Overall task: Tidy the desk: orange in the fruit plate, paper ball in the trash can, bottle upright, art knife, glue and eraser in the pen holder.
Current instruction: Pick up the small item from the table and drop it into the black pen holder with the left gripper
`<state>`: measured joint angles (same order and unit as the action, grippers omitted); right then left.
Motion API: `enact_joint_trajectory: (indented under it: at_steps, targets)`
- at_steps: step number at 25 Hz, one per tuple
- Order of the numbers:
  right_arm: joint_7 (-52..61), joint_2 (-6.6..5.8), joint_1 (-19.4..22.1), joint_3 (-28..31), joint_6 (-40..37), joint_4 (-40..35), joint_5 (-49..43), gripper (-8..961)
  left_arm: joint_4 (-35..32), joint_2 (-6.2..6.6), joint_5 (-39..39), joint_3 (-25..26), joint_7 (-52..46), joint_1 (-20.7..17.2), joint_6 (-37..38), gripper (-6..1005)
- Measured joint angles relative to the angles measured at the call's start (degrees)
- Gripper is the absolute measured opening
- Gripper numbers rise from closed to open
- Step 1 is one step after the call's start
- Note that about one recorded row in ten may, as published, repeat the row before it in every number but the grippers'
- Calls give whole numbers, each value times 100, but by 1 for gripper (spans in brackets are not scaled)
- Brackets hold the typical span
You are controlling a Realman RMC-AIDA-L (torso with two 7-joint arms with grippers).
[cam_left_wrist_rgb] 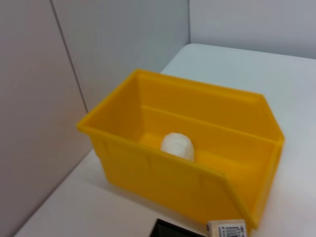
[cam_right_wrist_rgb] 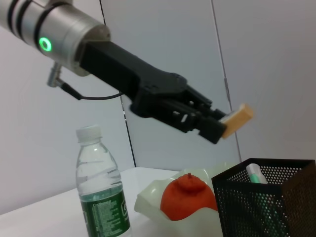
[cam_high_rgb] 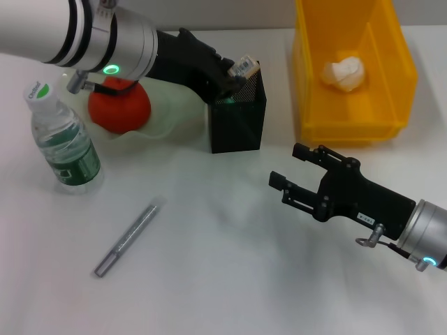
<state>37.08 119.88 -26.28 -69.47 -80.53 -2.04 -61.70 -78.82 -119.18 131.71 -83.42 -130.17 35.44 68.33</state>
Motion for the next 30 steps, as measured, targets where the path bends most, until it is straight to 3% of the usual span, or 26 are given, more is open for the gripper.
enact_joint_trajectory:
  at_steps: [15, 30]
  targets:
    - [-15, 0, 22, 11, -66, -9, -10, 730, 529, 0, 254, -308, 1, 77, -923, 377]
    - [-17, 0, -17, 35, -69, -53, -8, 730, 649, 0, 373, -673, 93, 86, -1163, 407]
